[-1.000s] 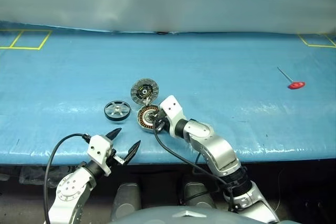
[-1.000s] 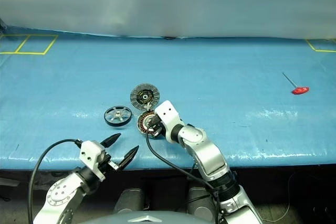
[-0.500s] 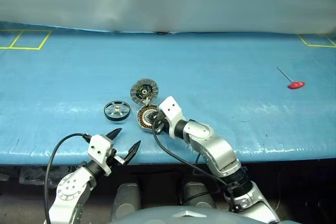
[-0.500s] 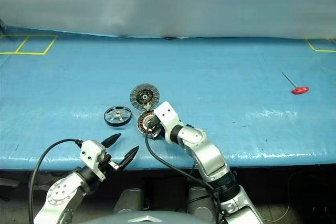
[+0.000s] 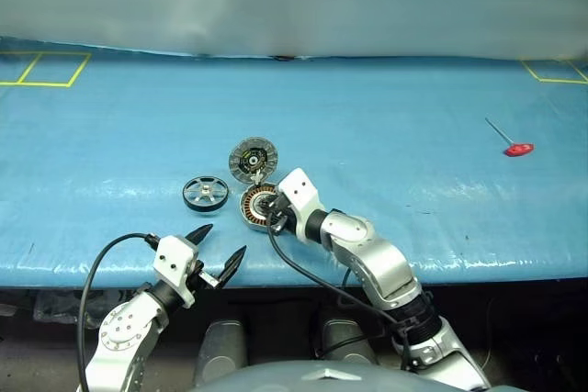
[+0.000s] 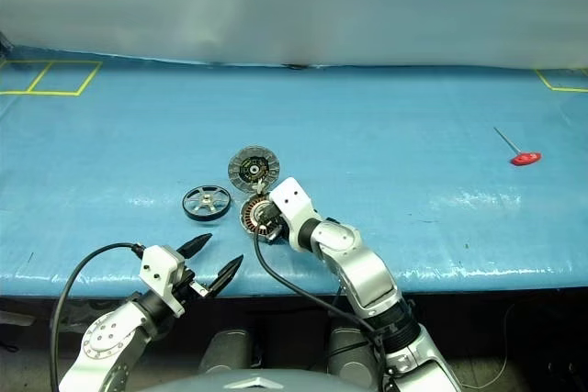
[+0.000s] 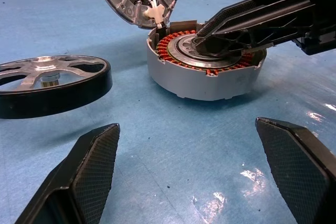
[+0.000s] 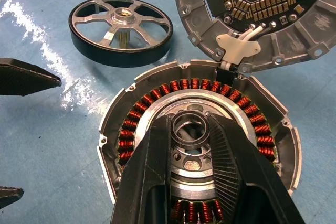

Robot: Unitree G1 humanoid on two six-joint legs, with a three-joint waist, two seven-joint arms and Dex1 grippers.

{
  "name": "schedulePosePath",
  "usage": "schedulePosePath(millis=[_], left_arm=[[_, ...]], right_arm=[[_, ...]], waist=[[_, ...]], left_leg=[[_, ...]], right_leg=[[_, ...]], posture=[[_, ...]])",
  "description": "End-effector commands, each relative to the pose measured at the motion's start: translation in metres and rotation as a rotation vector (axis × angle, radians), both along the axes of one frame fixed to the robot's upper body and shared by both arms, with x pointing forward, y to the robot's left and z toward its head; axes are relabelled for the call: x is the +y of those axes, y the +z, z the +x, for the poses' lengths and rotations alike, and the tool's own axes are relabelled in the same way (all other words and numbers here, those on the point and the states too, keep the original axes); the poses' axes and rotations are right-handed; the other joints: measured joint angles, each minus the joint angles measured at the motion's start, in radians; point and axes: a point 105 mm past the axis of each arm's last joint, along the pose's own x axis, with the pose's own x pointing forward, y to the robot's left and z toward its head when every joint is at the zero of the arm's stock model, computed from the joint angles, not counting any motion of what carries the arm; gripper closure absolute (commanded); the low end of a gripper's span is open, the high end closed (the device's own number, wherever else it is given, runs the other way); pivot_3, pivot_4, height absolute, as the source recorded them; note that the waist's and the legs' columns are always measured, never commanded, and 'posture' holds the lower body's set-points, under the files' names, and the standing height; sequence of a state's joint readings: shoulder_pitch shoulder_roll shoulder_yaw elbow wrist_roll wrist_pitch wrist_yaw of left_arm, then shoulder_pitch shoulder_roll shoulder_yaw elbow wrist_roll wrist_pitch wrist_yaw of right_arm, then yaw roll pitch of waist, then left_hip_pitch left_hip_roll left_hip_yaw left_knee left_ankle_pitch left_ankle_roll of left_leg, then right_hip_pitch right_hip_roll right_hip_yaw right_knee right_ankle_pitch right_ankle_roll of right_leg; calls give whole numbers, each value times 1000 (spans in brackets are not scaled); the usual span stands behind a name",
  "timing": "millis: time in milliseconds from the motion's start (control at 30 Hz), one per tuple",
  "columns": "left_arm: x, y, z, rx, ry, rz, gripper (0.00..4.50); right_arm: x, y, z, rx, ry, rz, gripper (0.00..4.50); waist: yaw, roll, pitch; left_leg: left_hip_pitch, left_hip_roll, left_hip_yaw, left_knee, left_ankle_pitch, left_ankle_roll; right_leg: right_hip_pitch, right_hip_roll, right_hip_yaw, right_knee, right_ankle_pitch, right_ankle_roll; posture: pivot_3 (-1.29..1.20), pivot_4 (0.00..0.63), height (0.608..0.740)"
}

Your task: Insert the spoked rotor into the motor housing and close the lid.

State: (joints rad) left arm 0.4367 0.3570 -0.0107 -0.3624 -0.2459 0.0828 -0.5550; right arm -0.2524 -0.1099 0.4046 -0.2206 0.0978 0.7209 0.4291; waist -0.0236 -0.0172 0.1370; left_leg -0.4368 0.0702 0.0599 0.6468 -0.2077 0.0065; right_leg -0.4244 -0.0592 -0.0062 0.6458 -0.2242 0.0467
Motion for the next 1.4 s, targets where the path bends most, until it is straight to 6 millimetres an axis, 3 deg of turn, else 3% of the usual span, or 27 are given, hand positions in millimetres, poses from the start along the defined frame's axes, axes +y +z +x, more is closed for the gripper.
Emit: schedulePosePath(millis=[33, 100, 467, 667, 767, 1133, 1400], left_arm=[[-3, 8, 1, -30, -14, -3, 0], [-3, 8, 1, -30, -14, -3, 0], [-3, 7, 1, -28, -10, -4, 0], [-3, 7, 0, -26, -8, -6, 0], [-3, 7, 0, -25, -9, -7, 0], [-2, 10, 1, -49, -2, 0, 0], [-1, 11, 2, -67, 5, 16, 0]], right_arm=[[0, 3, 0, -9, 1, 2, 3799], [0, 3, 0, -11, -2, 6, 3799], [4, 14, 3, -45, -10, 47, 190], [6, 35, 3, -73, -1, 116, 190], [7, 43, 1, -73, 10, 144, 788], [5, 34, 5, -93, -32, 29, 4446], [4, 30, 9, -89, -58, 5, 4480]], waist=[[0, 0, 0], [0, 0, 0], [1, 0, 0], [1, 0, 0], [1, 0, 0], [0, 0, 0], [0, 0, 0]], left_leg=[[0, 0, 0, 0, 0, 0], [0, 0, 0, 0, 0, 0], [0, 0, 0, 0, 0, 0], [0, 0, 0, 0, 0, 0], [0, 0, 0, 0, 0, 0], [0, 0, 0, 0, 0, 0], [-1, 0, 1, 0, 0, 0]], right_leg=[[0, 0, 0, 0, 0, 0], [0, 0, 0, 0, 0, 0], [0, 0, 0, 0, 0, 0], [0, 0, 0, 0, 0, 0], [0, 0, 0, 0, 0, 0], [0, 0, 0, 0, 0, 0], [0, 0, 0, 0, 0, 0]], posture=[[0, 150, 740], [0, 150, 740], [0, 150, 740], [0, 150, 740], [0, 150, 740], [0, 150, 740], [0, 150, 740]])
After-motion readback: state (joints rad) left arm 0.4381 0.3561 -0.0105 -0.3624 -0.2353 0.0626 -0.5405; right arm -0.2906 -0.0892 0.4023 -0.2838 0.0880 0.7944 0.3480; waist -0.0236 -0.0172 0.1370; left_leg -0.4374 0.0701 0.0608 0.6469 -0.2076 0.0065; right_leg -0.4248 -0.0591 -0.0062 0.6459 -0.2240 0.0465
